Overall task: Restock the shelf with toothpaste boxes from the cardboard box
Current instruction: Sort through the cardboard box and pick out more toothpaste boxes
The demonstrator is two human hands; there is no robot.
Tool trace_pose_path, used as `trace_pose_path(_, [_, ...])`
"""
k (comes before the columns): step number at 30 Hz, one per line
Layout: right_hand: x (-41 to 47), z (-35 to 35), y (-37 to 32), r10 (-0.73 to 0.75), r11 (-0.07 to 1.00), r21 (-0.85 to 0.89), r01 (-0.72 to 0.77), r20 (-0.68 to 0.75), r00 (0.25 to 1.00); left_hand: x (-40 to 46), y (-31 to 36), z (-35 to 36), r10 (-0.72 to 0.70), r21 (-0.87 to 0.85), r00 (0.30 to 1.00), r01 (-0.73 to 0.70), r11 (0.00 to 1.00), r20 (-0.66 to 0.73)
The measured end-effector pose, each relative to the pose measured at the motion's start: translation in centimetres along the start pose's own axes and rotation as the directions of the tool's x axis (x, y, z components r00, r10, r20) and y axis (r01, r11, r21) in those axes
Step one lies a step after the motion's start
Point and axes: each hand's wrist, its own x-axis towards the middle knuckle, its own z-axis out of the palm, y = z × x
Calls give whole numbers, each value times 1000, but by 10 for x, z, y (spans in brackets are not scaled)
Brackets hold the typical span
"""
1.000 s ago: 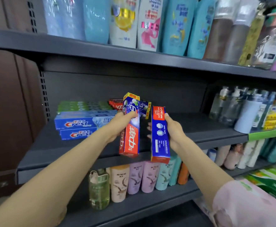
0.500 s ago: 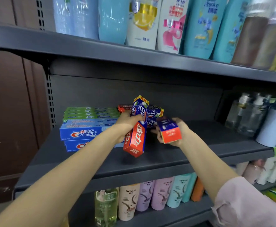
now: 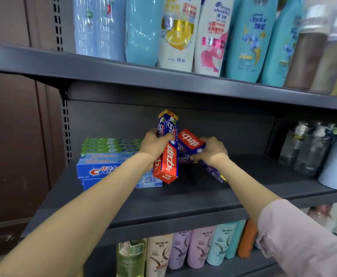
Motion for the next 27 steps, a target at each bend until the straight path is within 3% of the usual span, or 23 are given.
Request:
trace_pose_path(3, [5, 6, 6, -161, 936, -307, 171, 57, 985, -1, 2, 0, 42, 30, 999, -41, 999, -17])
trace_pose_path(8, [4, 20, 18, -353, 839, -425, 341, 52, 934, 0, 0, 0, 26, 51, 999, -27, 998, 23])
trace_pose_path(17, [26, 59, 21, -423, 715, -614, 335, 3, 906, 14, -4, 0, 15, 75, 998, -19, 997, 61])
trace_pose_path(20, [34, 79, 28, -343, 804, -501, 321, 51, 938, 18, -9, -5, 17, 76, 998, -21, 997, 53])
trace_pose_path(23, [42, 82, 29, -293, 927, -196, 320, 153, 944, 19, -12, -7, 8, 94, 998, -14, 996, 63])
trace_pose_path(27, [37, 81, 32, -362, 932, 60, 358, 214, 907, 19, -13, -7, 0, 116, 997, -9, 993, 79])
